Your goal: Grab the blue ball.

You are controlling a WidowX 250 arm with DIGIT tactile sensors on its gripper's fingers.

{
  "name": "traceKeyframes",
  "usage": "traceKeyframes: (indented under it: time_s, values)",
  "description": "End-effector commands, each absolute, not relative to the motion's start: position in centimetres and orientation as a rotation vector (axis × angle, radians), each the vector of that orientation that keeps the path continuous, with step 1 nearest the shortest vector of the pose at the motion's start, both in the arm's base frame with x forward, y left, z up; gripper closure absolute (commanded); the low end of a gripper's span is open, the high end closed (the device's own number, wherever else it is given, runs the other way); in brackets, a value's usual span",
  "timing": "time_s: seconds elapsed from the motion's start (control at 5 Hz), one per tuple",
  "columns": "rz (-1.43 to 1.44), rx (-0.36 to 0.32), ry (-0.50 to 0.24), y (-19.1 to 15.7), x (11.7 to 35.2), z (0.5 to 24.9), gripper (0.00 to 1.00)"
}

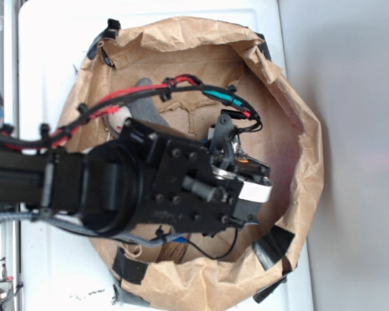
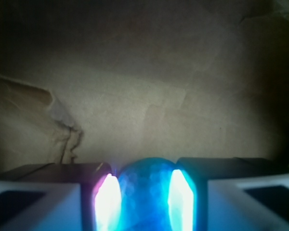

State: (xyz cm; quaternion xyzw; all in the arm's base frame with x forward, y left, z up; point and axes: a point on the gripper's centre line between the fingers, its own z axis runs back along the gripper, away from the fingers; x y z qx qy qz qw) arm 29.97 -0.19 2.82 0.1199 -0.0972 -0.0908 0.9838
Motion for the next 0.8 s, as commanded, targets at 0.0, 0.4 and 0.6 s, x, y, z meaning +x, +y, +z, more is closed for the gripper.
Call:
traceKeyframes:
  time_s: [0.0,0.4,0.6]
  values:
    - [-0.149,0.170,-0.303,-0.2,30.0,7.4,1.00]
    - [-0.113,0.032,-0.385,1.3,28.2,15.0,1.00]
    - [-0.138,0.001,-0.409,1.6,27.0,16.4,1.00]
